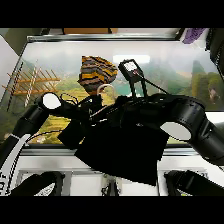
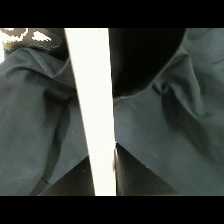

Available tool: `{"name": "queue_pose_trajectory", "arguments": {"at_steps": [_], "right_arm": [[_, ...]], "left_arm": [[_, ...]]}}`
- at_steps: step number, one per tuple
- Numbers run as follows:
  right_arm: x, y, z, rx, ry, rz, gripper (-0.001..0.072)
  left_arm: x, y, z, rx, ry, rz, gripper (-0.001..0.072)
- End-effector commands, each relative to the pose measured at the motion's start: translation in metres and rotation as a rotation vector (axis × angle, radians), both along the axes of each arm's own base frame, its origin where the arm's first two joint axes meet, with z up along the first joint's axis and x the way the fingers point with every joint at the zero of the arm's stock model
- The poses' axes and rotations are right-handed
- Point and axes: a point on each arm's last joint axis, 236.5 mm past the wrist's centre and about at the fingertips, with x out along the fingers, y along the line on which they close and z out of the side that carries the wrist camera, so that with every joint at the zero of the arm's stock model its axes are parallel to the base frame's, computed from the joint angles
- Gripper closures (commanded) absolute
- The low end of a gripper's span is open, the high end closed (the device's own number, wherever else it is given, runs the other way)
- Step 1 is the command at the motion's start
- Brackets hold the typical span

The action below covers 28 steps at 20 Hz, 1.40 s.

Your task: Fold the clothes and pants, and hang the long-sleeved shirts on hangers.

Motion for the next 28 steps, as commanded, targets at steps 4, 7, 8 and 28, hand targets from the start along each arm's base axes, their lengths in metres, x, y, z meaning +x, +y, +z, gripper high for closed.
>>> {"name": "queue_pose_trajectory", "arguments": {"at_steps": [4, 7, 8, 28], "right_arm": [[-0.017, -0.053, 0.008, -0.026, 0.096, -0.069, 0.0045], [-0.029, -0.06, 0.014, 0.032, 0.166, -0.013, 0.0046], [-0.032, -0.061, 0.016, 0.055, 0.193, 0.017, 0.0046], [0.045, -0.203, 0.024, 0.232, -0.146, 0.324, 0.0051]], "left_arm": [[0.0, 0.002, -0.001, 0.008, 0.001, -0.001, 0.0679], [0.0, 0.002, -0.001, 0.008, 0.002, -0.002, 0.0679], [0.0, 0.002, -0.001, 0.008, 0.001, -0.001, 0.0679], [-0.001, 0.002, -0.001, 0.007, 0.017, 0.012, 0.0678]]}}
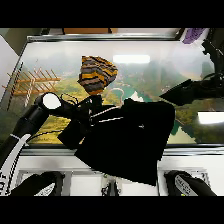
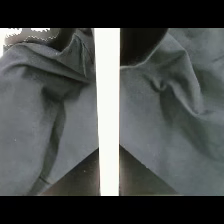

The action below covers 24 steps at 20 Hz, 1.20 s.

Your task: Fold the clothes and pants, and hang the long-sleeved shirts on hangers.

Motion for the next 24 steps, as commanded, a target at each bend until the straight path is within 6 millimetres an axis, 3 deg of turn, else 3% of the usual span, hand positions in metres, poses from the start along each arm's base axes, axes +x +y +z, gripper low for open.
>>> {"name": "queue_pose_trajectory", "arguments": {"at_steps": [1, 5, 12, 19, 24], "right_arm": [[-0.014, -0.014, 0.011, 0.158, -0.222, 0.221, 0.0051], [-0.021, -0.038, -0.031, 0.208, -0.304, 0.332, 0.0051], [-0.004, -0.043, -0.075, 0.281, -0.339, 0.429, 0.0051], [-0.003, -0.009, -0.101, 0.362, -0.285, 0.544, 0.0051], [0.006, 0.013, -0.101, 0.408, -0.297, 0.554, 0.0051]], "left_arm": [[-0.002, 0.001, -0.001, 0.001, 0.015, 0.007, 0.0678], [-0.002, 0.001, -0.001, 0.001, 0.019, 0.009, 0.0678], [-0.002, 0.001, -0.001, 0.001, 0.018, 0.01, 0.0678], [-0.002, 0.001, -0.001, 0.001, 0.018, 0.01, 0.0678], [-0.002, 0.001, -0.001, 0.001, 0.018, 0.01, 0.0678]]}}
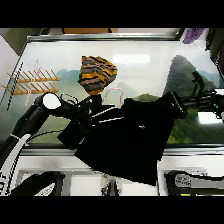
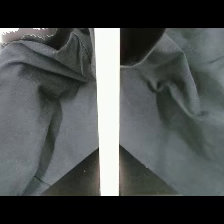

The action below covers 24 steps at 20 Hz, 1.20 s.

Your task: Fold the clothes and pants, and hang the long-sleeved shirts on hangers.

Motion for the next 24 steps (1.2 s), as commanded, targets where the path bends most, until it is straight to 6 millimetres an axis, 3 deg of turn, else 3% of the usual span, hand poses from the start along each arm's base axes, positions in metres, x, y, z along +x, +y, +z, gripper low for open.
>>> {"name": "queue_pose_trajectory", "arguments": {"at_steps": [1, 5, 24], "right_arm": [[0.0056, 0.0151, -0.0032, 0.015, -0.006, 0.011, 0.0051], [0.0028, 0.0241, -0.0037, 0.013, -0.002, 0.034, 0.0051], [0.0043, 0.0249, -0.0006, 0.026, 0.008, 0.026, 0.0054]], "left_arm": [[0.0002, 0.0003, -0.0004, 0.0, 0.0, 0.001, 0.0678], [0.0003, 0.0004, -0.0004, 0.001, 0.0, 0.001, 0.0678], [0.0025, 0.0004, -0.0004, 0.001, -0.008, 0.006, 0.0678]]}}
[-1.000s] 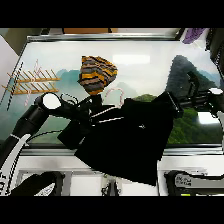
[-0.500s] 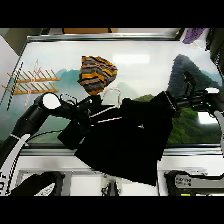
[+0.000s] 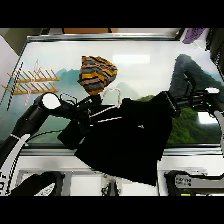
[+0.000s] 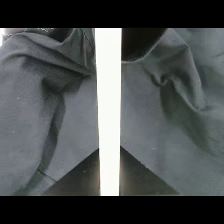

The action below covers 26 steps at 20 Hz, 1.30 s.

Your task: Fold the clothes and pants, and hang the long-sleeved shirts on hangers.

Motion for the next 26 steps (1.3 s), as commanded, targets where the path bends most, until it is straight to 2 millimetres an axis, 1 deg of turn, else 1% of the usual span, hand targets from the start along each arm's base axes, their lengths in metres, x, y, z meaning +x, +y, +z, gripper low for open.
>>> {"name": "queue_pose_trajectory", "arguments": {"at_steps": [1, 2, 3, 4, 17, 18, 19, 20, 24, 26], "right_arm": [[0.0001, 0.0004, 0.0002, 0.003, 0.0, 0.0, 0.0058], [0.0001, 0.0003, 0.0001, 0.002, 0.0, 0.0, 0.0211], [0.0001, 0.0003, 0.0003, 0.003, -0.001, 0.0, 0.0507], [0.0001, 0.0003, 0.0001, 0.003, -0.001, 0.0, 0.0689], [0.0003, 0.0003, 0.0001, 0.002, -0.001, -0.001, 0.0699], [0.0002, 0.0003, 0.0001, 0.002, -0.001, 0.0, 0.0699], [0.0002, 0.0003, 0.0002, 0.002, -0.001, 0.0, 0.07], [0.0002, 0.0003, 0.0002, 0.002, -0.001, 0.0, 0.0699], [0.0002, 0.0003, 0.0002, 0.002, -0.001, 0.0, 0.07], [0.0002, 0.0003, 0.0002, 0.002, -0.001, 0.0, 0.0701]], "left_arm": [[0.0009, -0.0004, 0.0, -0.001, -0.003, 0.002, 0.0678], [0.0009, -0.0004, 0.0, -0.001, -0.003, 0.002, 0.0678], [0.001, -0.0004, 0.0002, -0.002, -0.004, 0.003, 0.0678], [0.0013, -0.0005, 0.0002, -0.002, -0.005, 0.003, 0.0678], [0.0022, 0.0016, -0.0009, 0.006, -0.007, 0.005, 0.0677], [0.0022, 0.0016, -0.0009, 0.006, -0.007, 0.005, 0.0612], [0.0025, 0.0016, -0.0009, 0.005, 0.0, 0.016, 0.0374], [0.004, 0.0014, -0.0007, 0.003, 0.015, 0.046, 0.0309], [0.0036, 0.0014, -0.0004, 0.0, 0.072, 0.116, 0.0307], [0.0056, 0.0059, -0.0004, -0.001, 0.119, 0.18, 0.0307]]}}
